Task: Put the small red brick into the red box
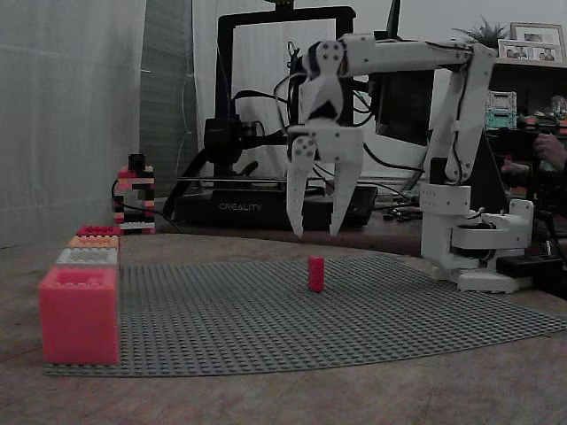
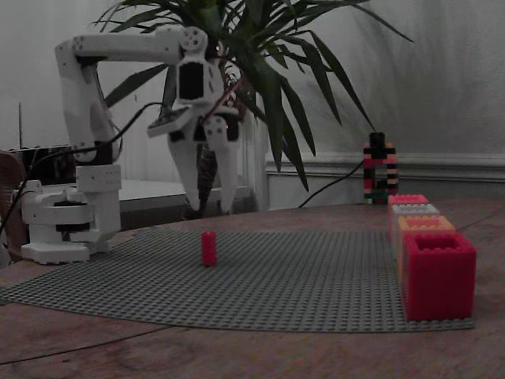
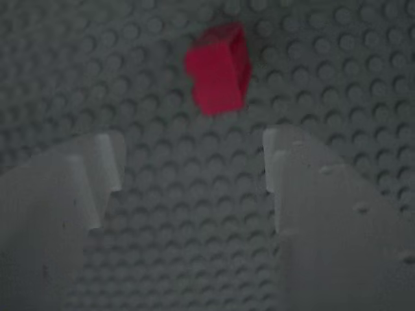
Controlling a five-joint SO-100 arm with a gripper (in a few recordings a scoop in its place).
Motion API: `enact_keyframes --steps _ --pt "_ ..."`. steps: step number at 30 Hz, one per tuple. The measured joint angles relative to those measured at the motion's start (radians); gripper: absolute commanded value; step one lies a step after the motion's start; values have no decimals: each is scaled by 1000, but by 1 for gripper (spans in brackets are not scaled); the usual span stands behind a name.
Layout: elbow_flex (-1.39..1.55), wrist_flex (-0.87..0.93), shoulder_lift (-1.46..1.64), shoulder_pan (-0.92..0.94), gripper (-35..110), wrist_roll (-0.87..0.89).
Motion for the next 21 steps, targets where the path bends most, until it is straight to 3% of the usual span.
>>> enact_keyframes --steps 21 --pt "21 -15 -43 2 20 -173"
